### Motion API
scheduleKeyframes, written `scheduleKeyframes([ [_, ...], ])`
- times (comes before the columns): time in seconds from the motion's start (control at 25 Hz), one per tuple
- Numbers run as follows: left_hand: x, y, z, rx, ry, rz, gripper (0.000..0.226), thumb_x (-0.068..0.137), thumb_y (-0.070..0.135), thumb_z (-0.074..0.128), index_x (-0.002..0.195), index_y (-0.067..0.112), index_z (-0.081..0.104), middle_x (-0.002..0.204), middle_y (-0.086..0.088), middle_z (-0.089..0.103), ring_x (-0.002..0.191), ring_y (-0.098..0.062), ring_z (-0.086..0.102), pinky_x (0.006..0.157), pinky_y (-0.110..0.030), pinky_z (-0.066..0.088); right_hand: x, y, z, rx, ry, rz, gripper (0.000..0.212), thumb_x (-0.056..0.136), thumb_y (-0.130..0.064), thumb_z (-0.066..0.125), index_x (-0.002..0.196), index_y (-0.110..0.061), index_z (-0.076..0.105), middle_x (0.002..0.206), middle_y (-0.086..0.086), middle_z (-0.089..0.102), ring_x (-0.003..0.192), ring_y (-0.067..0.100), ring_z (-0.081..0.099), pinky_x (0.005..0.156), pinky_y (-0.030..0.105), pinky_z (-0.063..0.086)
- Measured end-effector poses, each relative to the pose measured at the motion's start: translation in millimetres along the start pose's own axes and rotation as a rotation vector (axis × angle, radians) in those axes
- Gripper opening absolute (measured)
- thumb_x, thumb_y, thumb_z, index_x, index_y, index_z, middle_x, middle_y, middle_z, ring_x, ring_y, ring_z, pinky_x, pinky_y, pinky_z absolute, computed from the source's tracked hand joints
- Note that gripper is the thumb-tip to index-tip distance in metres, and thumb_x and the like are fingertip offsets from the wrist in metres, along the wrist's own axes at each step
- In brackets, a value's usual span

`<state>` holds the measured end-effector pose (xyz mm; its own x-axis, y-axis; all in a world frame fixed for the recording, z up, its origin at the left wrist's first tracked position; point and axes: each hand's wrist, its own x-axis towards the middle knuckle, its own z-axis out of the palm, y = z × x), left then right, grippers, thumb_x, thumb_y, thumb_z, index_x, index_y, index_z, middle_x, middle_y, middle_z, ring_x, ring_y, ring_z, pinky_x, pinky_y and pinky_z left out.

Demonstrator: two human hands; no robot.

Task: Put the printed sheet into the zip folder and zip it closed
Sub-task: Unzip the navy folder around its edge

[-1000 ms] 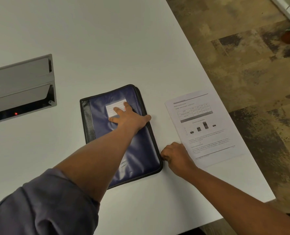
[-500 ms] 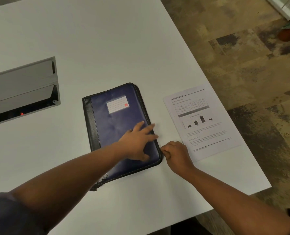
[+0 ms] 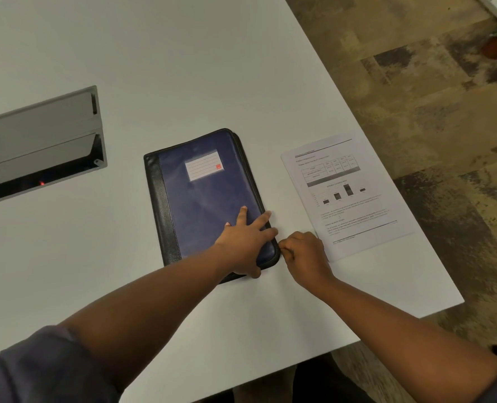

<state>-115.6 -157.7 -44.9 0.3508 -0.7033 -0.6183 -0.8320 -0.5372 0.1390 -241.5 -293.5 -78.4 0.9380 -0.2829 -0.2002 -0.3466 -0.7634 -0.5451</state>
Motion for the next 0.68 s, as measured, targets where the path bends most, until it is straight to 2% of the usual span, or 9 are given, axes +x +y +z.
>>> scheduleKeyframes([
  [0.12,2,-2,-1,-0.037,-0.003,-0.004,0.106,0.067,0.049,0.086,0.151,0.041,0.022,0.168,0.01,0.002,0.151,-0.048,-0.003,0.106,-0.069,0.036,-5,3,3,0.034,0.011,-0.019,0.015,0.097,-0.013,0.062,0.089,-0.009,0.074,0.087,0.008,0.07,0.084,0.025,0.056,0.075,0.04,0.053],
  [0.36,5,-7,-2,-0.065,-0.024,0.016,0.105,0.065,0.049,0.087,0.15,0.041,0.025,0.167,0.01,0.007,0.151,-0.049,-0.001,0.1,-0.064,0.045,-24,5,18,0.086,0.056,-0.081,0.01,0.087,-0.001,0.07,0.08,-0.006,0.075,0.075,0.01,0.07,0.075,0.028,0.057,0.065,0.039,0.051],
  [0.56,6,-9,-5,-0.099,-0.044,0.032,0.105,0.067,0.048,0.087,0.152,0.04,0.026,0.168,0.009,0.006,0.151,-0.048,-0.004,0.105,-0.064,0.041,-43,-7,45,0.235,0.098,-0.107,0.005,0.087,-0.007,0.073,0.084,-0.008,0.077,0.077,0.005,0.073,0.074,0.025,0.06,0.065,0.039,0.055],
  [0.68,6,-10,-7,-0.131,-0.064,0.03,0.105,0.068,0.046,0.086,0.154,0.039,0.026,0.168,0.01,0.006,0.151,-0.047,-0.007,0.108,-0.062,0.038,-49,-22,60,0.299,0.131,-0.147,0.006,0.085,-0.007,0.075,0.086,-0.011,0.079,0.079,0.003,0.075,0.073,0.022,0.063,0.067,0.033,0.055],
])
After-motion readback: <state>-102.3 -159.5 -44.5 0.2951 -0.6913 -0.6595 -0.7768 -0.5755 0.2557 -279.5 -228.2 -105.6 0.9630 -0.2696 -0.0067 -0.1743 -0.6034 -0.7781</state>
